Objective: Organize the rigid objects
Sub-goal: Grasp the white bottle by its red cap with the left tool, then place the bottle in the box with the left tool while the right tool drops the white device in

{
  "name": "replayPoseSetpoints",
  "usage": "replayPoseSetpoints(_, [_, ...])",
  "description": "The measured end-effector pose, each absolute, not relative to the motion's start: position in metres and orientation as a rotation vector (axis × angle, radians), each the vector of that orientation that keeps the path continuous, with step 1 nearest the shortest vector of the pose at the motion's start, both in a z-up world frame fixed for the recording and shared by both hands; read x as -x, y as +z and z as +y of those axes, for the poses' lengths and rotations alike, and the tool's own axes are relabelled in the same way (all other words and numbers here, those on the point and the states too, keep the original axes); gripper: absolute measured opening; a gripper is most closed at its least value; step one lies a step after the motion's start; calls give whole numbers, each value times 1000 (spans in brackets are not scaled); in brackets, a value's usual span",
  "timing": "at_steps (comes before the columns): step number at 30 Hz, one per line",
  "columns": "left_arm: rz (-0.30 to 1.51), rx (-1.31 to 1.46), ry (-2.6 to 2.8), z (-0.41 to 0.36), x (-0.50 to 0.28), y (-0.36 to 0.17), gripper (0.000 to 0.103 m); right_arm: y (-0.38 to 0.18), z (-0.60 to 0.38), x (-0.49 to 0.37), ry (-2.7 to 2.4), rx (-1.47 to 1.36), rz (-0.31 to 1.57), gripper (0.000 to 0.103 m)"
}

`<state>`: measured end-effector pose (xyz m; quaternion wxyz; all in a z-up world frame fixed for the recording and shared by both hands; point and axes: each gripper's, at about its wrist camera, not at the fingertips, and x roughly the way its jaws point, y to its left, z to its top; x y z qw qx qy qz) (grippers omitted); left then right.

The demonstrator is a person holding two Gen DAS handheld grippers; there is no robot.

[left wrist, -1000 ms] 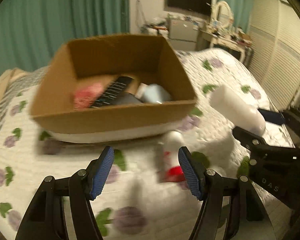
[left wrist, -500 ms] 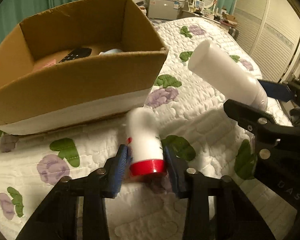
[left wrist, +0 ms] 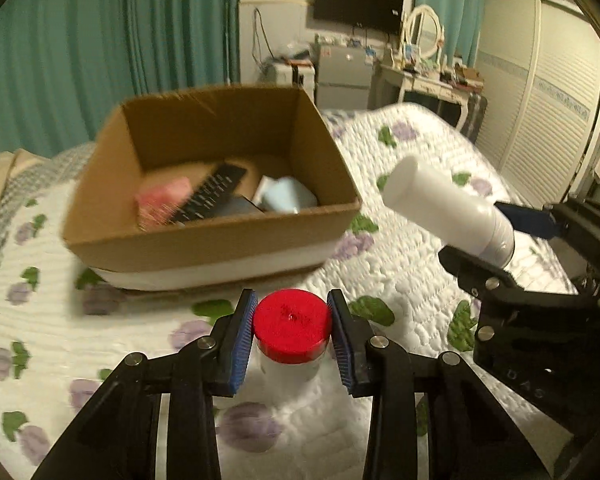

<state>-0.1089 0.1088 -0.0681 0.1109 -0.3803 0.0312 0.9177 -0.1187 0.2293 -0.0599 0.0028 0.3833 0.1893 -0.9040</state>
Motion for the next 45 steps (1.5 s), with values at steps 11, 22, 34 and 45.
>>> replayPoseSetpoints(11, [67,940,2818,71,101,-10,36,-18,196,115,-2849,-1045,615,55])
replayPoseSetpoints(22, [82,882,2917,34,141,13,36,2,168,154,-2832,-938,606,55])
replayPoseSetpoints(34, [160,904,2928,35,205,-9,36,-6,156,218,-2839,-891,583,55])
replayPoseSetpoints(45, [129,1025,2876,34,232,-53,37,-28,175,229,-2812,-958,523,55])
